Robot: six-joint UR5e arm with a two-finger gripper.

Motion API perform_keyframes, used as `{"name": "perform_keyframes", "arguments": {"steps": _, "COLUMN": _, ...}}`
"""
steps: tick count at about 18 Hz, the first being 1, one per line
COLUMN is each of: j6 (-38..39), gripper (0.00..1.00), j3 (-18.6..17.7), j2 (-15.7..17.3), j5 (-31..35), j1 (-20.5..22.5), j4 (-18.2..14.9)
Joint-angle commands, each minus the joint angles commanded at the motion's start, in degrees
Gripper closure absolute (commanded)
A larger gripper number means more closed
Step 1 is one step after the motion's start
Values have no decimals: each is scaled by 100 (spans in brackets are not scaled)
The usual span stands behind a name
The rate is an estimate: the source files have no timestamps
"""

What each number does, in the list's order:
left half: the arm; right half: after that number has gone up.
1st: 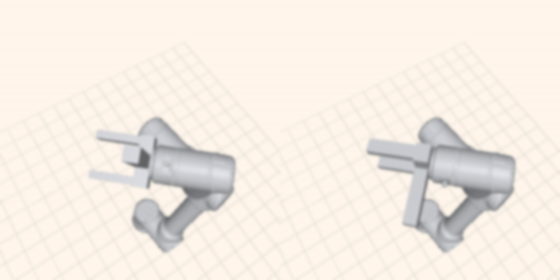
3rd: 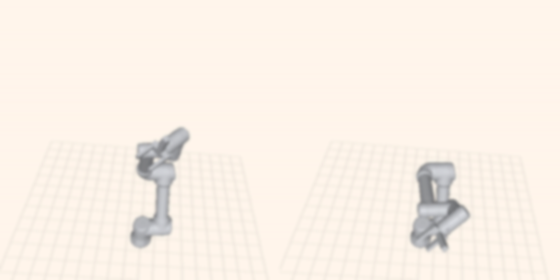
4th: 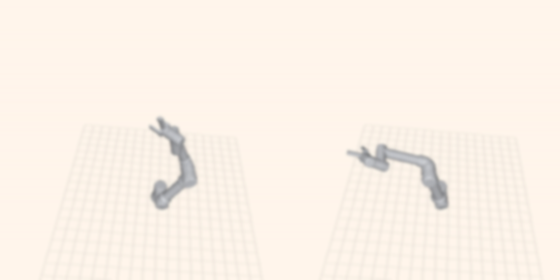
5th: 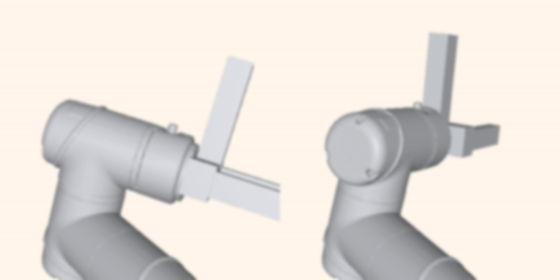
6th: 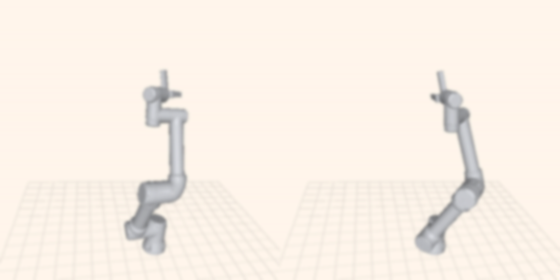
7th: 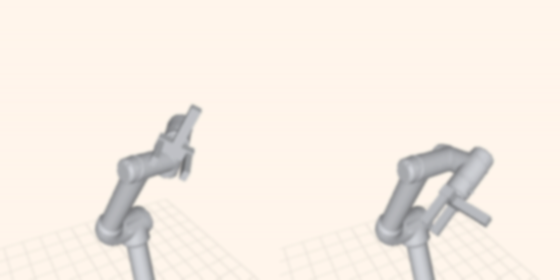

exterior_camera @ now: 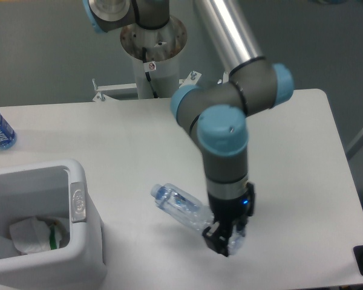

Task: Place the trash in the trash can
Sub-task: 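Lift the bottle off the table, then carry the bottle over the trash bin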

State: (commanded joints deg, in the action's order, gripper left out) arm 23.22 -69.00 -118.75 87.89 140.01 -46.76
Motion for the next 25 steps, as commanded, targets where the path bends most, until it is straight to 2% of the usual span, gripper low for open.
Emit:
{"name": "perform_keyframes", "arguments": {"steps": 4, "j6": -449, "gripper": 44, "j3": 36, "j2": 255, "j5": -202, "j1": 27, "j4": 220}}
{"name": "perform_keyframes", "arguments": {"steps": 7, "j6": -564, "gripper": 44, "j3": 53, "j2": 439, "j5": -220, "j1": 0, "j4": 605}}
{"name": "perform_keyframes", "arguments": {"steps": 10, "j6": -564, "gripper": 44, "j3": 150, "j2": 475, "j5": -422, "j1": -44, "j4": 932}}
{"name": "perform_keyframes", "arguments": {"steps": 15, "j6": -546, "gripper": 43, "j3": 378, "j2": 563, "j5": -913, "j1": -70, "j4": 959}}
{"name": "perform_keyframes", "arguments": {"steps": 25, "j6": -485, "gripper": 44, "j3": 361, "j2": 642, "j5": -932, "j1": -667, "j4": 976}}
